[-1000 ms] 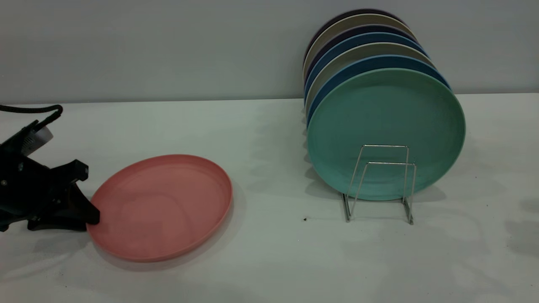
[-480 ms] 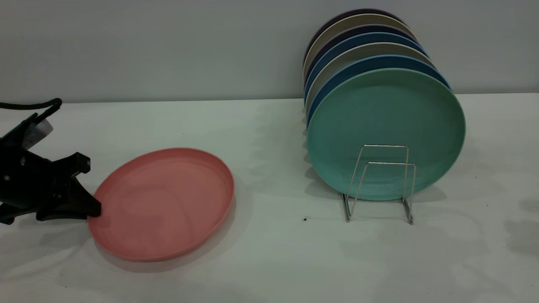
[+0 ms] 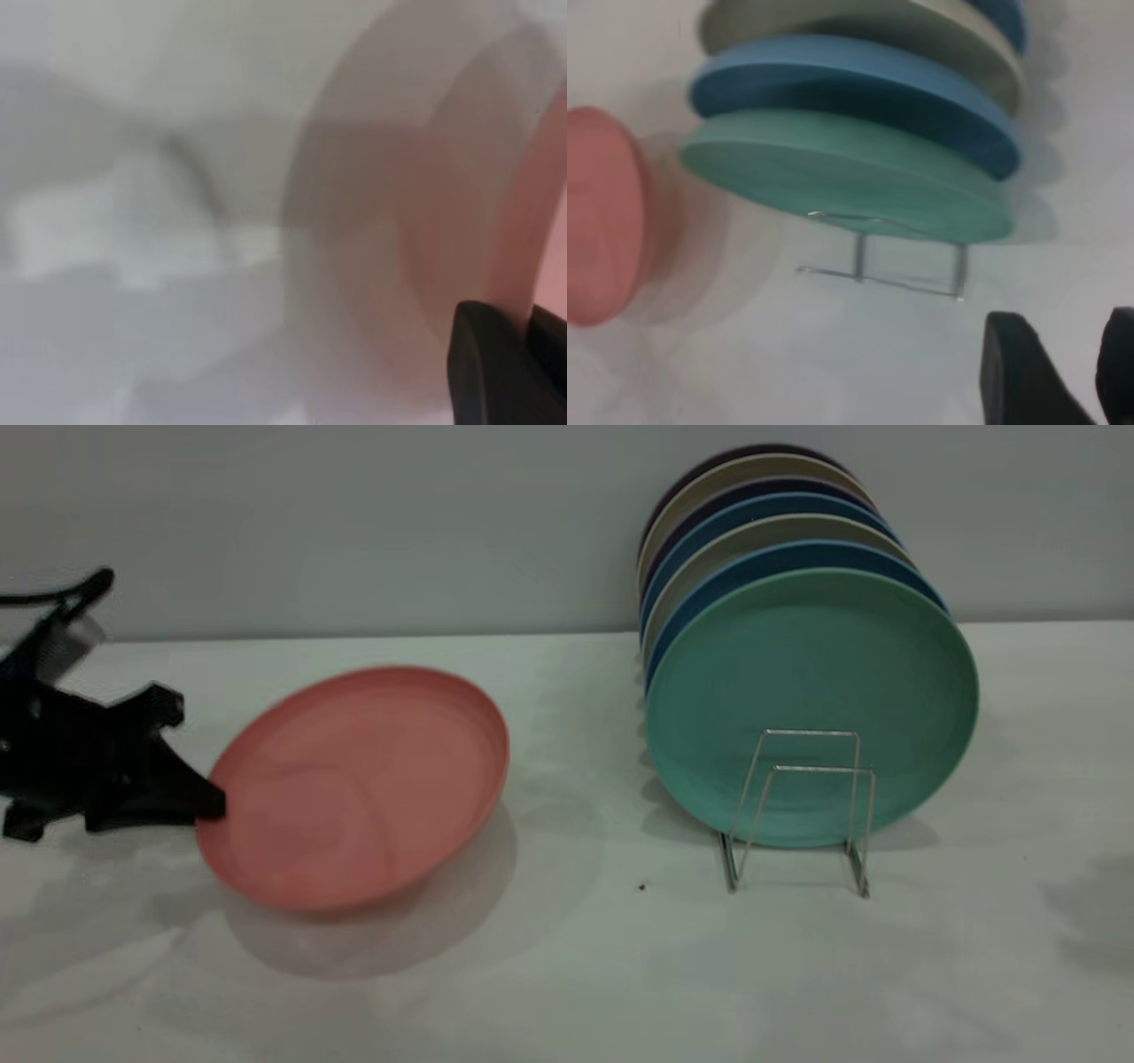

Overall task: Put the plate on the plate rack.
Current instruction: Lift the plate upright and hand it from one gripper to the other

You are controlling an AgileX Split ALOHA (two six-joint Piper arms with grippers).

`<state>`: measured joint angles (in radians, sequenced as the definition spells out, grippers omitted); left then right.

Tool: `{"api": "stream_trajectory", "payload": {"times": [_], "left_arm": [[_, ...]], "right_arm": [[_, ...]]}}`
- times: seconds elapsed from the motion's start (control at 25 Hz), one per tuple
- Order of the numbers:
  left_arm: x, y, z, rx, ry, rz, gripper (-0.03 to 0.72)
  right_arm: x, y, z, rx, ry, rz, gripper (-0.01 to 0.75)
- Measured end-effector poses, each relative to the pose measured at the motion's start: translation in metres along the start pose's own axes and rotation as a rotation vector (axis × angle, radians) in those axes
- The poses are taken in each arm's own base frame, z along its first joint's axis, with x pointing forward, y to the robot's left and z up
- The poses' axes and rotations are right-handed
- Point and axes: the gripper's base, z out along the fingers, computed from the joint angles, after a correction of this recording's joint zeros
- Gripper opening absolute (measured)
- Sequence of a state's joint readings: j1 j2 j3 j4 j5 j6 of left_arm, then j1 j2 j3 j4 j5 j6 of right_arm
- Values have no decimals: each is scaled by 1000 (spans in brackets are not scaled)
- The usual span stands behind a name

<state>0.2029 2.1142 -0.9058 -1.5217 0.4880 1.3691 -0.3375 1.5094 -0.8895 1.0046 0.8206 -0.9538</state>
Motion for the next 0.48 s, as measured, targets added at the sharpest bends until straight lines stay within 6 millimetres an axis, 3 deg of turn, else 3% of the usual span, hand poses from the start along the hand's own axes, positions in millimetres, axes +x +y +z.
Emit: {"api": "stream_trajectory", "payload": {"times": [0.16,0.36,0.48], "left_arm": [[-1,-16,-2,46,1,39,22],[4,-55,5,95,28,178,22],[7,-78,5,122,32,253,22]], "right_arm": [[15,15,12,-59,66,-45,240],[39,31,28,-121,116,-81,240],[43,35,29,-160,100,-81,240]]}}
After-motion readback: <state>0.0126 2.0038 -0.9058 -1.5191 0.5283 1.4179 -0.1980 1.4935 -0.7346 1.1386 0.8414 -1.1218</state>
